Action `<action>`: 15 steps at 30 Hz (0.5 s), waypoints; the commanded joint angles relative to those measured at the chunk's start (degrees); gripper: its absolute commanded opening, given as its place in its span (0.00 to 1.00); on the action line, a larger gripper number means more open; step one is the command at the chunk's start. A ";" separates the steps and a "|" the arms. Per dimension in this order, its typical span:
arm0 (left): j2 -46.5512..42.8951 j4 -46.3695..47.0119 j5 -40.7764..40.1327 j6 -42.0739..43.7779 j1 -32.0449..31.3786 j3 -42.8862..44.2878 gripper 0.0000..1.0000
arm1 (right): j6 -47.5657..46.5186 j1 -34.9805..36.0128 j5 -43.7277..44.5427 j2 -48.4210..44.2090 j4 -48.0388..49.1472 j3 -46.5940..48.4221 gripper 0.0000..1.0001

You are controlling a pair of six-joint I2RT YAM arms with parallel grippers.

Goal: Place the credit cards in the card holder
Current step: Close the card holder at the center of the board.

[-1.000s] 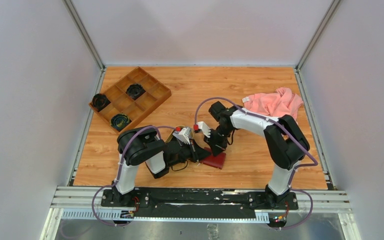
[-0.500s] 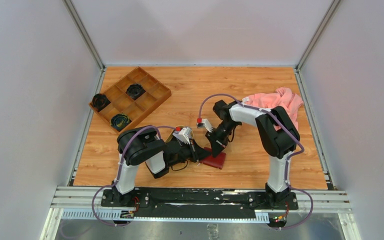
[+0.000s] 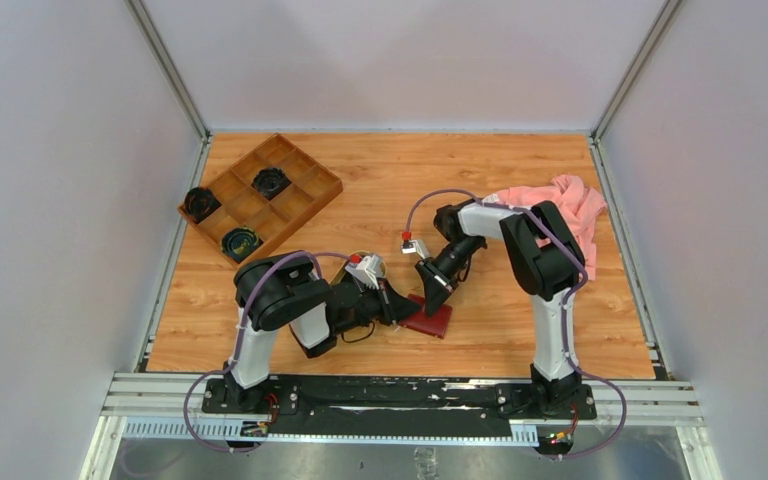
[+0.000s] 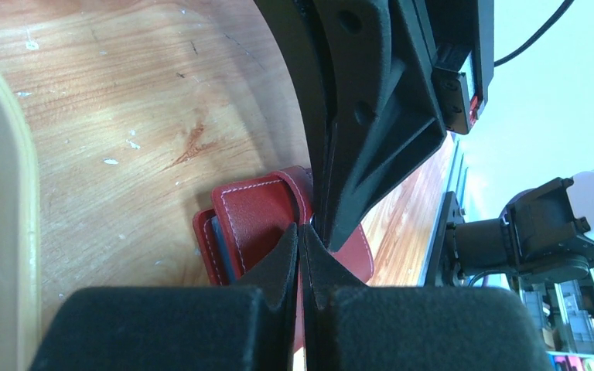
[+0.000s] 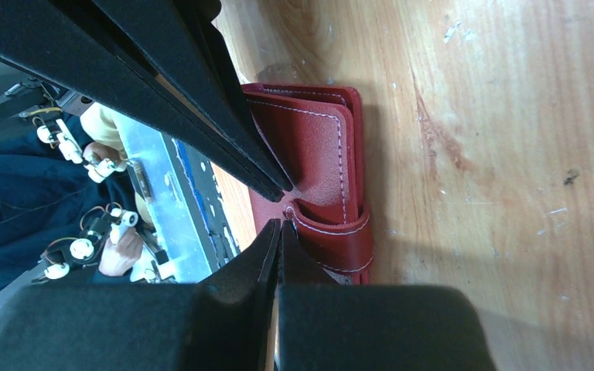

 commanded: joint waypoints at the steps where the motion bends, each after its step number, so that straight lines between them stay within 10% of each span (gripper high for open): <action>1: 0.61 1.39 -0.93 0.73 0.64 -1.36 0.00 | -0.20 -1.85 9.74 3.61 5.58 1.01 0.00; 7: 0.60 1.37 -0.59 0.92 0.64 -1.19 0.00 | -5.35 -2.42 2.57 3.10 0.67 2.87 0.02; 15: -0.48 1.56 0.02 1.77 0.64 -1.40 0.00 | -17.76 -2.42 -5.51 -4.73 -8.47 4.00 0.39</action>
